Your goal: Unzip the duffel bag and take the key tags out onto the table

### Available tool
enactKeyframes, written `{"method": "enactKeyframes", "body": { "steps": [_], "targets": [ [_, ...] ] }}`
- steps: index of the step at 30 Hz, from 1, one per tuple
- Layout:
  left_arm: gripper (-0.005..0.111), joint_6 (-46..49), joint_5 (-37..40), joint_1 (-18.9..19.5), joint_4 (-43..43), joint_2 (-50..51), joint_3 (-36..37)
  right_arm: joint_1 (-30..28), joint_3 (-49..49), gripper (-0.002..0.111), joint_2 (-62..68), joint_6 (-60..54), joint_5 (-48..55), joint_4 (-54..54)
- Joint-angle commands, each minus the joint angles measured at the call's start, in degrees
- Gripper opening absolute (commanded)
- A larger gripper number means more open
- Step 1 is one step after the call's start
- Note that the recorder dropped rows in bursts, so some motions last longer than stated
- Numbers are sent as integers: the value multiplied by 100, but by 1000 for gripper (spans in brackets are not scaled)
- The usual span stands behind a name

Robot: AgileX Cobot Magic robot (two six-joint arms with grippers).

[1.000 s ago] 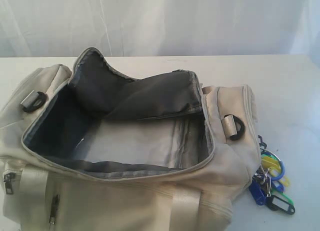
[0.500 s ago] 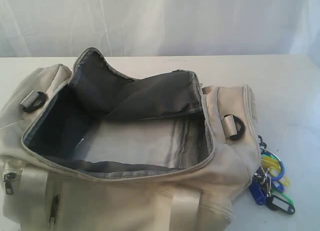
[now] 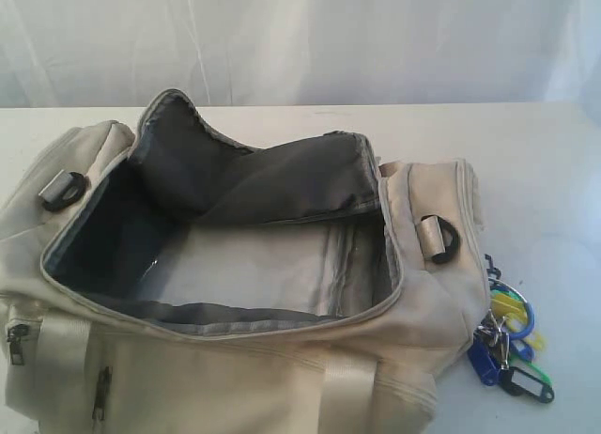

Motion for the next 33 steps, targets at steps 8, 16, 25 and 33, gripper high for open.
{"method": "enactKeyframes", "body": {
  "steps": [8,16,25,33],
  "targets": [
    [0,-945,-42,29,702,-38,1893,-30,-33,0,-37,-73,-46,7],
    [0,-1533,230,-5,734,-38,2103,-30,-33,0,-37,-73,-46,7],
    [0,-1533,208,-215,916,-38,2103,-30,-33,0,-37,-73,-46,7],
    [0,-1533,208,-214,1264,-38,2103,-30,-33,0,-37,-73,-31,7]
  ]
}}
